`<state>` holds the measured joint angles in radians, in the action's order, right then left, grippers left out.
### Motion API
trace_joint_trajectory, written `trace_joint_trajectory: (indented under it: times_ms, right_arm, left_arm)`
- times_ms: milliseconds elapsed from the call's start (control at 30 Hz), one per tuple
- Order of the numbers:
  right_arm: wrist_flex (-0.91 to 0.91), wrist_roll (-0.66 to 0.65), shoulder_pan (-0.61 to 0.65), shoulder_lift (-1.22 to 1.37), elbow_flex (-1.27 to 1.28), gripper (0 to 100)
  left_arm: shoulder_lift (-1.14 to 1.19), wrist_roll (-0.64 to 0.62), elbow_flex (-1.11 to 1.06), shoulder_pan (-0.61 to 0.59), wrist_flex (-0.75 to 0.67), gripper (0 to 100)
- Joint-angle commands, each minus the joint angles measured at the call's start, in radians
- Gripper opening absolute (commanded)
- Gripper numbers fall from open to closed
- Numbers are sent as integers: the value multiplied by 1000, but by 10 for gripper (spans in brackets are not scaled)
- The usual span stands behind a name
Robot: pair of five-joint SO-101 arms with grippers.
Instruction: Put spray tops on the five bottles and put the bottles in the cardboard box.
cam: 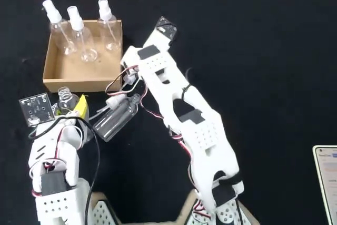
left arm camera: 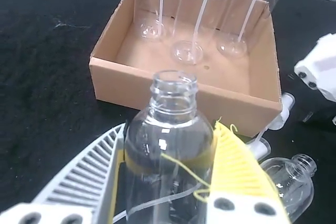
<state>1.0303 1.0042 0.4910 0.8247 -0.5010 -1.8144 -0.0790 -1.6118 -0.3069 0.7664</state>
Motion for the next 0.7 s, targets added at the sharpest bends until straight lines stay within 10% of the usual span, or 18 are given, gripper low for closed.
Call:
trace_joint_trajectory:
  times_ms: [0, 667]
  right_arm:
    - [117, 8, -17, 51, -125, 8]
    - [736, -252, -101, 70, -791, 11]
  left_arm:
    - [-6, -2, 13, -7, 0, 130]
    - [-6, 0, 12, -5, -3, 130]
